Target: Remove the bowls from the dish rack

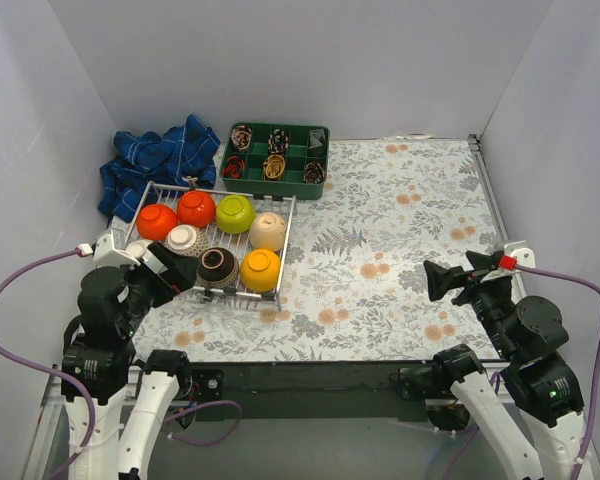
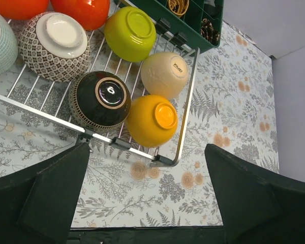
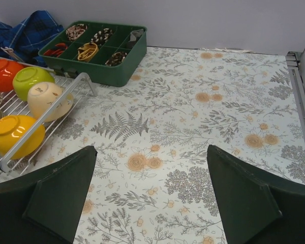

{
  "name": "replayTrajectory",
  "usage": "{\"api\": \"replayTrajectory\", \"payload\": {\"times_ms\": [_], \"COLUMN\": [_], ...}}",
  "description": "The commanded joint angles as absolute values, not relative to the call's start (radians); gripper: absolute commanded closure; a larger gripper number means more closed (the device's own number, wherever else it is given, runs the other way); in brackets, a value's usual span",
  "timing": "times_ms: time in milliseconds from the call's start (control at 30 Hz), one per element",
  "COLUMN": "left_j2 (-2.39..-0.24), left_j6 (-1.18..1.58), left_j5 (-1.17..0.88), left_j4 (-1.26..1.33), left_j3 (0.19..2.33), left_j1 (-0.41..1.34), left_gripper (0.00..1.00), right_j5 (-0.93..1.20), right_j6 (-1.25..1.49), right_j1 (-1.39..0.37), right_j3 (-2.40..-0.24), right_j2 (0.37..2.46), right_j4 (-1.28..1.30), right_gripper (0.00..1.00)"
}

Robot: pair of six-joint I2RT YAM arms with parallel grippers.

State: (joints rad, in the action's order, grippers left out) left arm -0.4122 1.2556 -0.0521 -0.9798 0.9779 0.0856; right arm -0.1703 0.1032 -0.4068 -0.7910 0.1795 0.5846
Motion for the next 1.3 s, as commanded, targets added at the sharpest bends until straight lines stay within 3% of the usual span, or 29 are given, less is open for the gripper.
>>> {"api": "replayTrajectory", "payload": {"times_ms": [0,600,867,1267], "left_j2": [-0.46,-0.905,-1.13,-1.169], "left_j6": [1.272,1.218,1.177,1.147], "left_j5": [-0.012,0.067,0.169,0.13], "left_j4": [-1.012,-0.964,-0.879,-0.859], "left_j3": [1.019,1.097,1.157,1.091], "left_j1": [0.089,0.089,0.089,0.1], "left_gripper": [0.02,0.02,0.02,0.02], "right_j5": [-0.129,0.19,0.175,0.213], "right_j6": [0.144,0.17,0.146,0.131], "right_j1": [-0.405,-0.413,-0.416,-0.416], "right_j3": [-0.808,-0.764,-0.784,-0.782], "right_j2": [0.21,0.374,0.452,0.569], "right_j4": [0.569,0.601,0.656,0.661], "right_gripper": [0.01,0.01,0.02,0.02]}}
